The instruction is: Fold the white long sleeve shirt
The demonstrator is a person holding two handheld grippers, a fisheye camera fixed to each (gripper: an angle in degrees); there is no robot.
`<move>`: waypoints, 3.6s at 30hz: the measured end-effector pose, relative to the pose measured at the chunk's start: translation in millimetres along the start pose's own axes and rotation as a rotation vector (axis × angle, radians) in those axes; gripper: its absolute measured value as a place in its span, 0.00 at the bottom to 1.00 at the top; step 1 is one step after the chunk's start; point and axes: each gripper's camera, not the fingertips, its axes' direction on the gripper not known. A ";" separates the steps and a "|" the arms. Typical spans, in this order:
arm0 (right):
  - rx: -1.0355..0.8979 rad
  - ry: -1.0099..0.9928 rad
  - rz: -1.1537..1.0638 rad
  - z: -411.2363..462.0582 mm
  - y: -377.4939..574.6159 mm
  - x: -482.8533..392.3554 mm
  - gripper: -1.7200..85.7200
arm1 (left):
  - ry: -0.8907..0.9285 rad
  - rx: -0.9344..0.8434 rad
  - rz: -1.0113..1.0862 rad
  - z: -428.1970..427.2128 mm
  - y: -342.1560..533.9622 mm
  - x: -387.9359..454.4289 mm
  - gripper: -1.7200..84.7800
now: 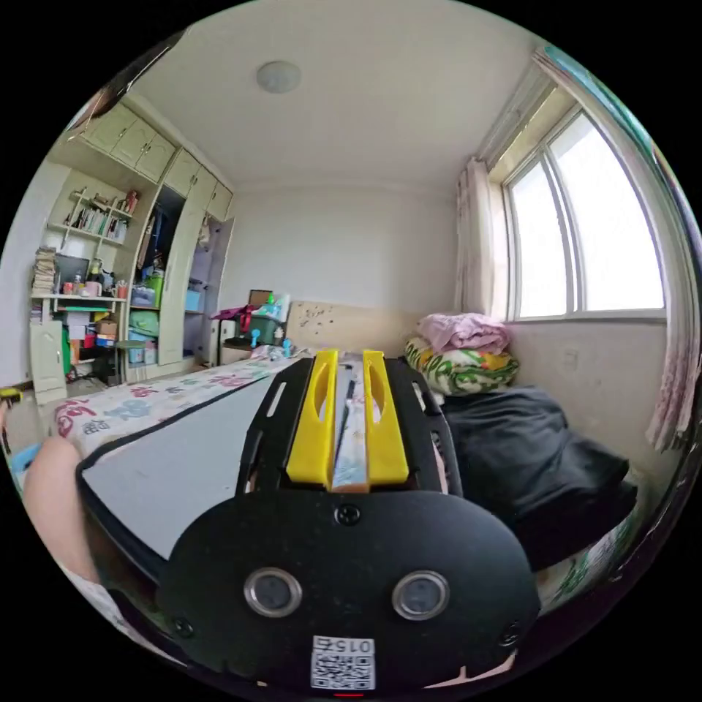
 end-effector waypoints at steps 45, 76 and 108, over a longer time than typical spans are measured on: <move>-0.217 -0.985 -0.093 -249.2 19.2 2.2 0.13 | 1.385 0.317 -0.037 213.6 398.2 108.6 0.02; -0.485 -0.914 0.300 -54.8 -83.2 172.1 0.05 | 1.612 -0.424 0.046 443.1 405.8 732.8 0.14; -0.004 -0.478 0.032 95.8 -323.4 76.3 0.03 | 1.825 0.024 0.395 231.5 199.2 665.3 0.03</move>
